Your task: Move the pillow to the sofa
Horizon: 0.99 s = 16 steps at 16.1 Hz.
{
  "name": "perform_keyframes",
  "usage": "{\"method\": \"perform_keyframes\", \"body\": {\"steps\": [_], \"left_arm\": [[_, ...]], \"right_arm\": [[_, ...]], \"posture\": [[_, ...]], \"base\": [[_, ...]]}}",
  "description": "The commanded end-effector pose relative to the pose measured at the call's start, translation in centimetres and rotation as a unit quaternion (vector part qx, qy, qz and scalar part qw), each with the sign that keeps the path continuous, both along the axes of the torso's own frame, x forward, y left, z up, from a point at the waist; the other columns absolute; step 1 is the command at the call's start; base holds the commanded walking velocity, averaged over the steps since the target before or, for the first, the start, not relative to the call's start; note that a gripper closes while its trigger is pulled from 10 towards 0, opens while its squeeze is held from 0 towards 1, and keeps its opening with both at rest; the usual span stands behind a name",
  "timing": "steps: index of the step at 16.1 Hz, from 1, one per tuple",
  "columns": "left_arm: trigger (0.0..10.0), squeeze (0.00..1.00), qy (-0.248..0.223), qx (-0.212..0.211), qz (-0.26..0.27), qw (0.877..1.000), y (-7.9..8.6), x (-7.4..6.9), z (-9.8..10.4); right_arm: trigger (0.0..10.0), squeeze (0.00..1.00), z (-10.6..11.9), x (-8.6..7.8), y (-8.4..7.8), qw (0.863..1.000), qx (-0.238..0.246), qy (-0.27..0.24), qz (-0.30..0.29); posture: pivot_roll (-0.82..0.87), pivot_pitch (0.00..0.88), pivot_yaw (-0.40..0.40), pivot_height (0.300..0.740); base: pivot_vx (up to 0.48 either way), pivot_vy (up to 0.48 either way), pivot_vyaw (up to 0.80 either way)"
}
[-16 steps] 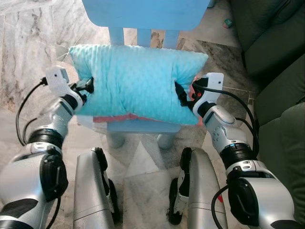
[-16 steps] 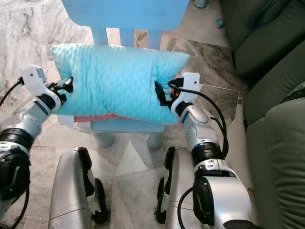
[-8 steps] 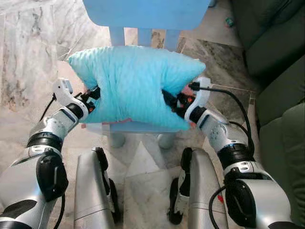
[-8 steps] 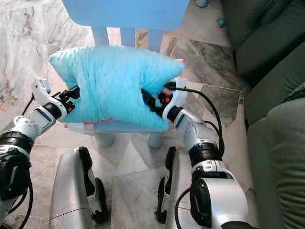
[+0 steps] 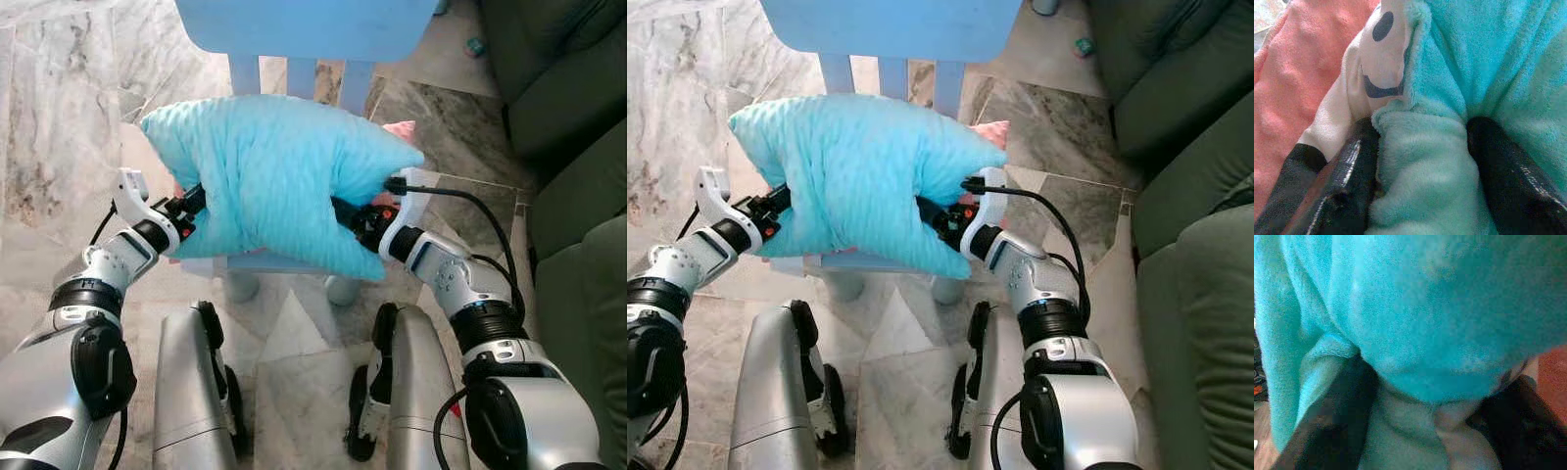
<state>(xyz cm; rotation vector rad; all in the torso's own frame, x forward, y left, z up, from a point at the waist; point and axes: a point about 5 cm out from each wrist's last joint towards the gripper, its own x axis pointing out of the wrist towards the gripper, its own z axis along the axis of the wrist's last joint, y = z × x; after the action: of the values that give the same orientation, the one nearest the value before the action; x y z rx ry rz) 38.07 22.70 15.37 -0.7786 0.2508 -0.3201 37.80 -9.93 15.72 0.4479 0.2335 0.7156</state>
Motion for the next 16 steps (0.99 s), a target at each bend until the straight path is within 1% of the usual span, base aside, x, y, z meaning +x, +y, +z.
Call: {"method": "perform_keyframes", "body": {"steps": [1, 6, 11, 13, 16], "left_arm": [[0.0, 0.00, 0.035, 0.007, -0.030, 0.999, -0.89, -0.75, -2.02], [0.0, 0.00, 0.030, 0.034, -0.019, 0.999, -0.63, -0.71, -2.07], [0.0, 0.00, 0.031, 0.044, -0.004, 0.999, -0.46, -0.66, -2.18], [0.0, 0.00, 0.031, 0.054, -0.002, 0.998, -0.53, -0.69, -2.39], [0.0, 0.00, 0.030, 0.057, 0.000, 0.998, -0.67, -0.61, -2.38]], "right_arm": [[0.0, 0.00, -1.22, -0.64, 0.85, 1.000, -0.005, 0.022, 0.020], [0.0, 0.00, -1.10, -0.59, 0.32, 1.000, -0.010, 0.016, 0.005], [0.0, 0.00, -1.40, -0.77, 0.52, 1.000, -0.014, 0.018, 0.004], [0.0, 0.00, -1.51, -0.82, 0.38, 1.000, -0.018, 0.017, 0.002], [0.0, 0.00, -1.61, -0.83, 0.23, 1.000, -0.024, 0.016, 0.001]], "posture": [[-0.02, 0.435, -0.069, 0.510], [-0.02, 0.437, -0.069, 0.510], [-0.02, 0.441, -0.065, 0.510], [-0.02, 0.441, -0.067, 0.510], [-0.02, 0.439, -0.067, 0.510]], "base": [[0.000, 0.000, 0.00], [0.000, 0.000, 0.00], [0.000, 0.000, 0.00], [0.000, 0.000, 0.00], [0.000, 0.000, 0.00]]}}
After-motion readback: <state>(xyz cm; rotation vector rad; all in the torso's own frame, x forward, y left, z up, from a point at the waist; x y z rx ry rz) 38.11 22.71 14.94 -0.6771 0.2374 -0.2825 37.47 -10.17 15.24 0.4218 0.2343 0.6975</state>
